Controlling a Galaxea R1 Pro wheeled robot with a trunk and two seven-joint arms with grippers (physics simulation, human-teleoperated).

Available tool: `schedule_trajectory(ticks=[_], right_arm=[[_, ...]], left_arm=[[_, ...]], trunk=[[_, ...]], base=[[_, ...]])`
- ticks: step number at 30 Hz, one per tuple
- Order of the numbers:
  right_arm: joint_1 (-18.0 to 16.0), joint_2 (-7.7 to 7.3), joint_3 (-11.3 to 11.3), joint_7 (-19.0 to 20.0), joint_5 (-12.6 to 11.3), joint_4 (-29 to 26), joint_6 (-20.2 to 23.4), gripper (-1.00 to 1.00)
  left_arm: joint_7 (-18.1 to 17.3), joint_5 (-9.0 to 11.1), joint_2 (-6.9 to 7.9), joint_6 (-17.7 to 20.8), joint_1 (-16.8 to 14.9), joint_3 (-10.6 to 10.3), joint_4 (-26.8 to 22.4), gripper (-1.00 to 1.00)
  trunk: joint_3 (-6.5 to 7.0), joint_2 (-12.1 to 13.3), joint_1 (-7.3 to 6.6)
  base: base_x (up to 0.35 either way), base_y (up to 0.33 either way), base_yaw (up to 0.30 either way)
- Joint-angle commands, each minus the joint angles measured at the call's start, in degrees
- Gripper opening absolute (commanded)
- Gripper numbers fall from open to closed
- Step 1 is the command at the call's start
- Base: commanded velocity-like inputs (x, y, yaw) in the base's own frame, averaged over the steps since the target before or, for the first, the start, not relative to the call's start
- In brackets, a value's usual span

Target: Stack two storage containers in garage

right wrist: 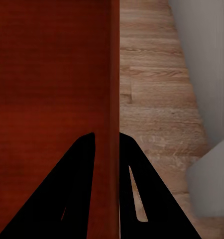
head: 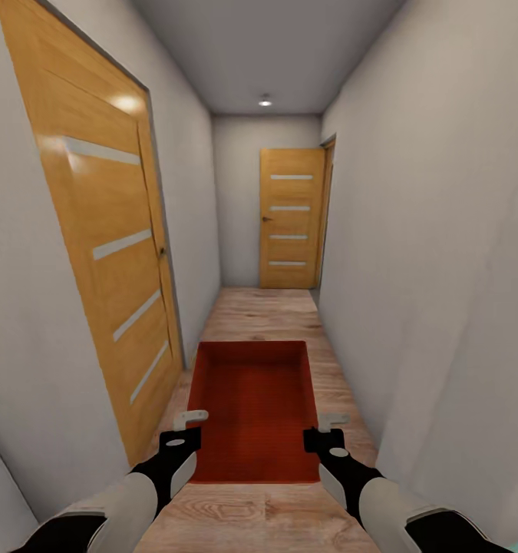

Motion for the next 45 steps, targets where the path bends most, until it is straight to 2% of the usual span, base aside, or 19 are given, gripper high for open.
schedule_trajectory(ticks=[1, 7, 29, 45], right_arm=[[-0.1, -0.37, -3.7, -1.2, -0.2, -0.1, -2.4, -1.00], [-0.1, -0.37, -3.7, -1.2, -0.2, -0.1, -2.4, -1.00], [-0.1, -0.37, -3.7, -1.2, -0.2, -0.1, -2.4, -1.00], [-0.1, -0.37, -3.7, -1.2, -0.2, -0.1, -2.4, -1.00]], left_arm=[[0.3, 0.4, 2.14, -0.1, 0.0, 1.1, 0.2, -1.00], [0.3, 0.4, 2.14, -0.1, 0.0, 1.1, 0.2, -1.00], [0.3, 0.4, 2.15, 0.2, 0.1, 1.2, 0.2, -1.00], [0.2, 0.4, 2.16, 0.3, 0.0, 1.2, 0.1, -1.00]], trunk=[[-0.08, -0.1, 0.04], [-0.08, -0.1, 0.04], [-0.08, -0.1, 0.04], [-0.08, -0.1, 0.04]], base=[[0.324, 0.000, -0.239], [0.324, 0.000, -0.173], [0.324, 0.003, -0.002], [0.323, 0.125, 0.000]])
